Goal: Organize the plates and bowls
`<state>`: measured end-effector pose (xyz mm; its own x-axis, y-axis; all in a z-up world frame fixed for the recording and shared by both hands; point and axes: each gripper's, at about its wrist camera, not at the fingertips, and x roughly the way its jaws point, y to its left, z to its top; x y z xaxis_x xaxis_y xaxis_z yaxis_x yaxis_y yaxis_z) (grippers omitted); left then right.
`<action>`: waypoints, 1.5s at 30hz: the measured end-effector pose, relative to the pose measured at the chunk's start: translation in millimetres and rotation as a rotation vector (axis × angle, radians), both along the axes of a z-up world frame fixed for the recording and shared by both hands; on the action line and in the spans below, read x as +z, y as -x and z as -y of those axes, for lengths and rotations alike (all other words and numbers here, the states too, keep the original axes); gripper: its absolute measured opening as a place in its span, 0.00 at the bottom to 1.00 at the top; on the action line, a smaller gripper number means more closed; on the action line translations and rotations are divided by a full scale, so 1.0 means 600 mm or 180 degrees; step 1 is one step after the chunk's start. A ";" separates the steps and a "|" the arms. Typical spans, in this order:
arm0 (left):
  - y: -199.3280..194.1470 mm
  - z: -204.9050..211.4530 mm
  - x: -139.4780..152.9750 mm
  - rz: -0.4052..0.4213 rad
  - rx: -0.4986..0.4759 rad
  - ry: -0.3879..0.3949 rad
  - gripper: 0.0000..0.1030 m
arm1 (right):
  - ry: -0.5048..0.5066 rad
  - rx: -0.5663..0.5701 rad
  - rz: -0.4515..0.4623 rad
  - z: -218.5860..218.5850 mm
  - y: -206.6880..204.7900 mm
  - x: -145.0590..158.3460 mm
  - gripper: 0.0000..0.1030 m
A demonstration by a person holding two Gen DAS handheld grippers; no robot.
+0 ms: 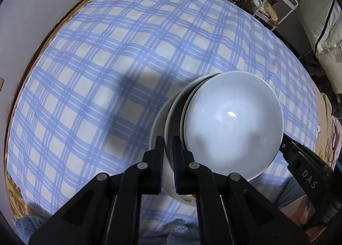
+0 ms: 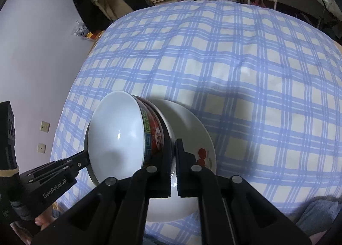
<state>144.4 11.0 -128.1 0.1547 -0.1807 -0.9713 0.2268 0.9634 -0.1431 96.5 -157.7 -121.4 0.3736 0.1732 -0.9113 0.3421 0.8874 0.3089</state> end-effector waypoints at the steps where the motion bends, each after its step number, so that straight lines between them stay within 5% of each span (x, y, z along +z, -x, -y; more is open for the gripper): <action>1: 0.004 0.000 0.000 0.0013 -0.0009 -0.0018 0.08 | 0.0024 0.0039 0.0011 -0.001 0.000 0.002 0.07; 15: 0.090 -0.009 0.096 0.0740 -0.0132 -0.0333 0.23 | 0.0279 0.0348 0.0454 -0.008 0.048 0.088 0.11; 20: 0.139 -0.020 0.165 0.1288 -0.0088 -0.0441 0.48 | 0.0432 0.0489 0.0800 -0.014 0.084 0.134 0.49; 26: 0.198 -0.036 0.215 0.1896 -0.0100 -0.0533 0.75 | 0.0801 0.0439 0.1459 -0.016 0.141 0.191 0.70; 31: 0.234 -0.052 0.233 0.2324 0.0129 -0.0626 0.83 | 0.1010 0.0482 0.1872 -0.026 0.180 0.219 1.00; 37: 0.269 -0.059 0.241 0.2679 0.0152 -0.0377 0.92 | 0.1167 0.0381 0.1998 -0.033 0.210 0.217 1.00; 45: 0.286 -0.057 0.233 0.2825 0.0029 -0.0190 0.93 | 0.1158 0.0246 0.2168 -0.022 0.235 0.203 1.00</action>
